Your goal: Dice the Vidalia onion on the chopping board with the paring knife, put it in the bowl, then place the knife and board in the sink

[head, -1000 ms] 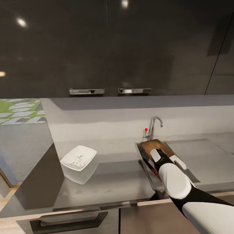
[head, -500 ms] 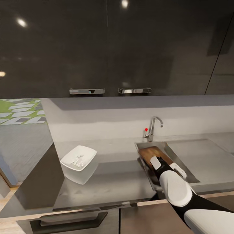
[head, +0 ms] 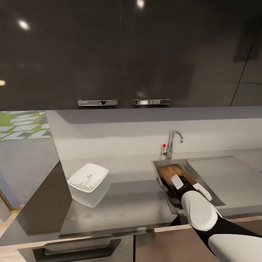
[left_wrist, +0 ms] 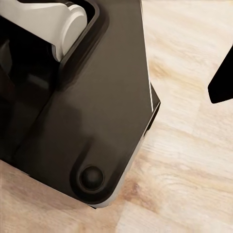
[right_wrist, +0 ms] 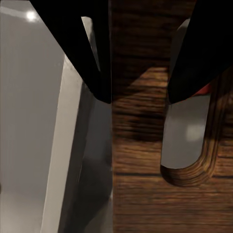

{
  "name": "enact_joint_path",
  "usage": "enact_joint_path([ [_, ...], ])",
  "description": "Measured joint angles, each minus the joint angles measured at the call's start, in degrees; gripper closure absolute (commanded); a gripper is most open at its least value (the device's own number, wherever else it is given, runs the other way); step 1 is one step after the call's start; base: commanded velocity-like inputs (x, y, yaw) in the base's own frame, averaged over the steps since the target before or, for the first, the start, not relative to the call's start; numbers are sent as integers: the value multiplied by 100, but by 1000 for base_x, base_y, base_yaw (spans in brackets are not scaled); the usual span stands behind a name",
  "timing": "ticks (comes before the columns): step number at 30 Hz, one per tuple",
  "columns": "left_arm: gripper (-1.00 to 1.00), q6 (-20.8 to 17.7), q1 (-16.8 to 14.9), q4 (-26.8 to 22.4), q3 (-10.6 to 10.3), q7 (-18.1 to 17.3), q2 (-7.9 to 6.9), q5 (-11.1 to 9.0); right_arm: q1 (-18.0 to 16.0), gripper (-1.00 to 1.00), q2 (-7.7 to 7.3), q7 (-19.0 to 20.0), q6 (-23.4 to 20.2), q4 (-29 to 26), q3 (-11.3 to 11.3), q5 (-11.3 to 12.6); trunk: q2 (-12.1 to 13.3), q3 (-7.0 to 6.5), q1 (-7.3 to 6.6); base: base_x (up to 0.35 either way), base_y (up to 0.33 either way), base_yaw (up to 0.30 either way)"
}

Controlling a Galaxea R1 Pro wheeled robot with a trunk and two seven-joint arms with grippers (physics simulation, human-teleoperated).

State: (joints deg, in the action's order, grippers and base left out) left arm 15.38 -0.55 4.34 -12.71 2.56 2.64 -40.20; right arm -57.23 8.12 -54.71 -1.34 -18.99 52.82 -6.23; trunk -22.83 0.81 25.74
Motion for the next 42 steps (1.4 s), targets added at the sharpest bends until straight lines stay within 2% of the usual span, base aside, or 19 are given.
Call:
enact_joint_path([
  [11, -100, -7, 0, 0, 0, 0, 6, 0, 0, 100, -2, -1, 0, -14, 0, 4, 1, 0, 1, 150, 52, 0],
  [17, -100, -8, 0, -1, 0, 0, 13, 0, 1, 100, -211, 2, 2, 0, 3, -13, 1, 0, 1, 4, 1, 0],
  [19, -100, -8, 0, 0, 0, 0, 13, 0, 0, 100, -232, 5, -1, 5, 0, 2, 1, 0, 1, 0, 0, 0],
  [30, -100, -8, 0, 1, 0, -1, 13, 0, 0, 100, -238, 15, 7, 40, -9, -1, 2, 8, 1, 0, 0, 0],
  [42, -100, -7, 0, 3, 0, -2, 14, -1, 1, 100, -237, 9, 1, 41, 0, -1, 5, 106, 1, 0, 0, 0],
])
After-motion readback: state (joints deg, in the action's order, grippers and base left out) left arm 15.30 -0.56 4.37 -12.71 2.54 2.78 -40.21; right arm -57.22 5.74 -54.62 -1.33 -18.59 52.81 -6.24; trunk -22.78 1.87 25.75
